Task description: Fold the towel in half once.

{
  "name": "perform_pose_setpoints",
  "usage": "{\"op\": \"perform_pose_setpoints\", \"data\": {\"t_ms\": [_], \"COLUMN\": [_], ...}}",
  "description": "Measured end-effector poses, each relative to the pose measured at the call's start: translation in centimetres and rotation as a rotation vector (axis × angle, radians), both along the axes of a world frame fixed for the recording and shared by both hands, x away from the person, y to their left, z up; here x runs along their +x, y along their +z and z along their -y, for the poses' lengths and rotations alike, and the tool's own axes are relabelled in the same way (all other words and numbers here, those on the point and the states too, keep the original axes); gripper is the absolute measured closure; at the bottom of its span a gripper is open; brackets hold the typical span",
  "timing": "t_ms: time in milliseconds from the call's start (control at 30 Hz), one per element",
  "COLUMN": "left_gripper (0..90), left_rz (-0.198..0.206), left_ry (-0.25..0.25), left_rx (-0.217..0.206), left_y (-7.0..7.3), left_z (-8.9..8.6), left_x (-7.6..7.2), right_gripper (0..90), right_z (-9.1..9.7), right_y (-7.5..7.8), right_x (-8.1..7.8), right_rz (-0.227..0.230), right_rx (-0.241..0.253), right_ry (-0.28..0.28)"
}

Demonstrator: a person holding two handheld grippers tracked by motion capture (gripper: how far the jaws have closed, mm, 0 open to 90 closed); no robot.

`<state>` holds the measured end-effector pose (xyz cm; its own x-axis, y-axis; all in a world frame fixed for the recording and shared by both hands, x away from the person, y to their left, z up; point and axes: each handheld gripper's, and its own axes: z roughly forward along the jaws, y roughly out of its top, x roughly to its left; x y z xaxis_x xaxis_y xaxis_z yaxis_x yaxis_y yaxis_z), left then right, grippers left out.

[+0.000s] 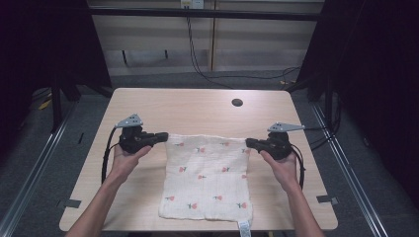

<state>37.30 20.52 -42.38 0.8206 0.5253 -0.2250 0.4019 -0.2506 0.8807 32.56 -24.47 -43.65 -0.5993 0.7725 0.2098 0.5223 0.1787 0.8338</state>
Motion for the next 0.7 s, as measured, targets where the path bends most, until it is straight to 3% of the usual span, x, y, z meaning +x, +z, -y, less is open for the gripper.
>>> {"op": "perform_pose_setpoints", "data": {"t_ms": [100,333,467,700], "left_gripper": [88.8,88.8,88.8,88.8], "left_rz": [0.008,0.005,0.006,0.000], "left_ry": [-0.005,-0.033,-0.049,-0.067], "left_rx": [0.018,-0.027,-0.025,-0.024], "left_y": [0.5,0.5,0.8,0.9], "left_z": [-0.3,-1.2,-1.5,-2.2], "left_x": [-0.6,-2.5,-3.3,-4.9], "right_gripper": [87.0,87.0,87.0,86.9], "right_z": [0.1,0.2,-0.4,-0.3], "right_y": [0.2,1.2,1.4,1.9], "right_x": [-0.3,-1.6,-2.6,-3.8], "right_rz": [0.001,0.003,0.001,-0.005], "right_rx": [0.002,0.012,-0.014,0.006], "right_ry": [0.002,0.017,0.046,0.065]}}
